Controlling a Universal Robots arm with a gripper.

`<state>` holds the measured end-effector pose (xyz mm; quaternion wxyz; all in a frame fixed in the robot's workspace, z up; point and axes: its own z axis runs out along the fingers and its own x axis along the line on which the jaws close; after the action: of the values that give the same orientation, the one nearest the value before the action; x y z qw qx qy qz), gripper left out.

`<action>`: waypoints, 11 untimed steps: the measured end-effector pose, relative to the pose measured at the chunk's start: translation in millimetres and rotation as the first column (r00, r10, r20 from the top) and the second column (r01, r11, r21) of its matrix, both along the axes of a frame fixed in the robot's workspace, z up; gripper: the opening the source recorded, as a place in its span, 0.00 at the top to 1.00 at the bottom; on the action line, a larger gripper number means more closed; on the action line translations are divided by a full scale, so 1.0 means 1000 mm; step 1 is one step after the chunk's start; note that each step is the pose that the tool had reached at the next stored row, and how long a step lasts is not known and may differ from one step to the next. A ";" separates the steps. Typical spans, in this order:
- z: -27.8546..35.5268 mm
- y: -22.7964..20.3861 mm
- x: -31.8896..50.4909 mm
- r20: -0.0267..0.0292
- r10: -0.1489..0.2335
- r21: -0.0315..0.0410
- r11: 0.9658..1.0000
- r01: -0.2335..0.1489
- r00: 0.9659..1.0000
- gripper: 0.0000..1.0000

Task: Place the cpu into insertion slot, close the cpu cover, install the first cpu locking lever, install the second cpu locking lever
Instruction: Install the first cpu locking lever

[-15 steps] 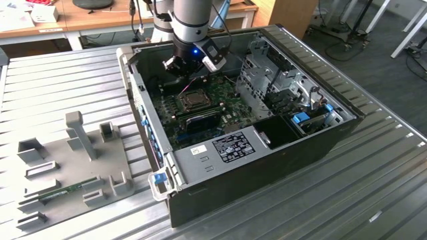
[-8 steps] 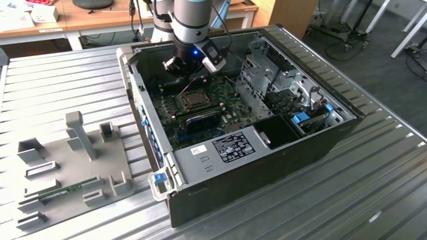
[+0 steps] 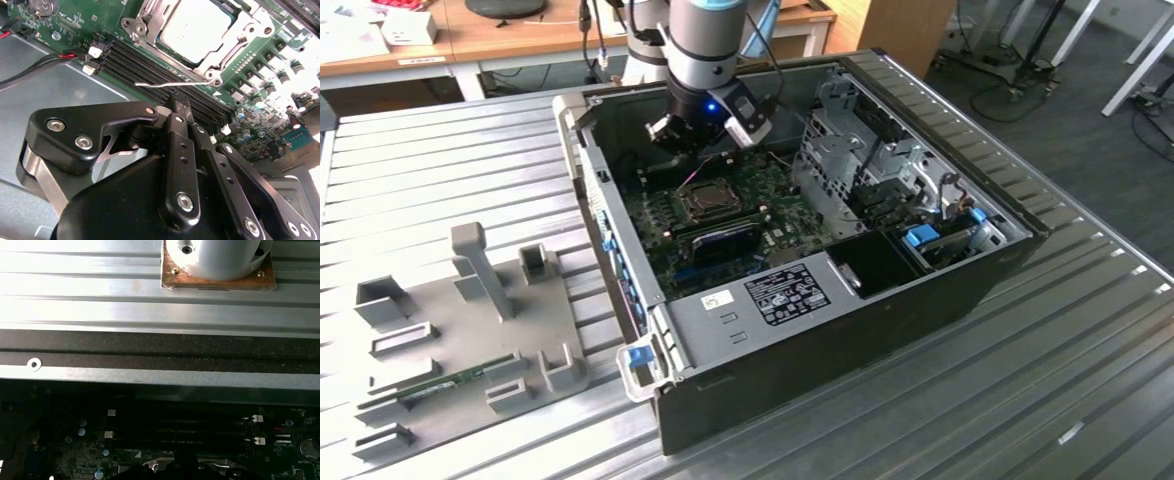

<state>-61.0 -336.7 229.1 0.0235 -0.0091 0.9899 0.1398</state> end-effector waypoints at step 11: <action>-0.0040 -0.0001 0.0029 0.000 0.000 0.009 1.000 0.000 1.000 0.90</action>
<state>-58.1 -336.8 225.2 0.0236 -0.0090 0.9892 0.1445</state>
